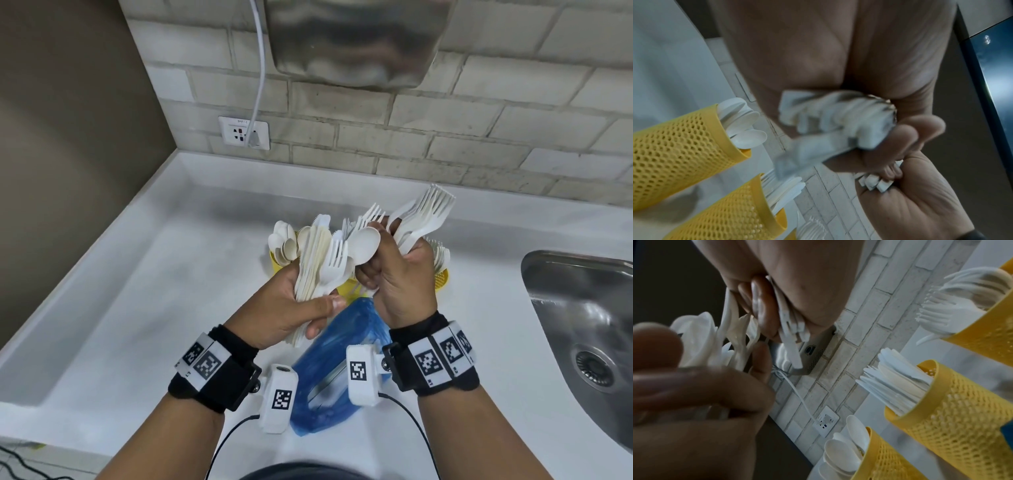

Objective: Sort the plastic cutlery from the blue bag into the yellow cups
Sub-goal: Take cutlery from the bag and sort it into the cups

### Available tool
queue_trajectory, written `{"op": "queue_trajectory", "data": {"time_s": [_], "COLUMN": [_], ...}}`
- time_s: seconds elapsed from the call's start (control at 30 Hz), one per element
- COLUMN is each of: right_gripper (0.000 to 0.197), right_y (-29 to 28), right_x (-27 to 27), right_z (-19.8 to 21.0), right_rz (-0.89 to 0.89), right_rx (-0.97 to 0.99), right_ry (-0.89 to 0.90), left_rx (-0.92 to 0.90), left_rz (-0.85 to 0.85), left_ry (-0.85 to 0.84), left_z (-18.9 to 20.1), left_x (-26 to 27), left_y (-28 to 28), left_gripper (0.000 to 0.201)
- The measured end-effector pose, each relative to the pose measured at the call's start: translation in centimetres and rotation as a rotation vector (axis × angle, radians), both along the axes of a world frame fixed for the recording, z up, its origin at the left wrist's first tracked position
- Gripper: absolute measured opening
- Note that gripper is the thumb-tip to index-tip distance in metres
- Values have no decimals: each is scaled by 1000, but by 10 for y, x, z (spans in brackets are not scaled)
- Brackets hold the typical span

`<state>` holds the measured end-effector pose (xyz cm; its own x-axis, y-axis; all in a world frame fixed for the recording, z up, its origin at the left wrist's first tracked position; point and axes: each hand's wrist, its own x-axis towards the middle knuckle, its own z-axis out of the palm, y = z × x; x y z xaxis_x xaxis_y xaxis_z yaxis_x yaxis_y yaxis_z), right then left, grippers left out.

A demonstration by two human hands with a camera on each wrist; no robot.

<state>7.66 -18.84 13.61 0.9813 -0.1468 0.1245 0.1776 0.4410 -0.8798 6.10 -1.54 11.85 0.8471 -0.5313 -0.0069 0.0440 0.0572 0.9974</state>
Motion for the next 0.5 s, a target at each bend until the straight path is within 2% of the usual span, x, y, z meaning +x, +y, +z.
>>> {"op": "queue_trajectory", "data": {"time_s": [0.1,0.23,0.37,0.5], "right_gripper": [34,27,6,3], "right_y": [-2,-3,-4,-2], "right_x": [-2,-5,-4,-1], "right_z": [-2,2,3,-4], "right_rz": [60,136,145,38], "right_rx": [-81,-205,-253,-363], "right_ry": [-19,-63,-102,-116], "left_rx": [6,15,60,52], "left_rz": [83,106,185,336], "left_ry": [-2,-20,-68,-116], "left_z": [0,2,4,2], "left_x": [0,0,-1,-1], "left_y": [-4,-5,-8,-14], "left_gripper": [9,10,11,19]}}
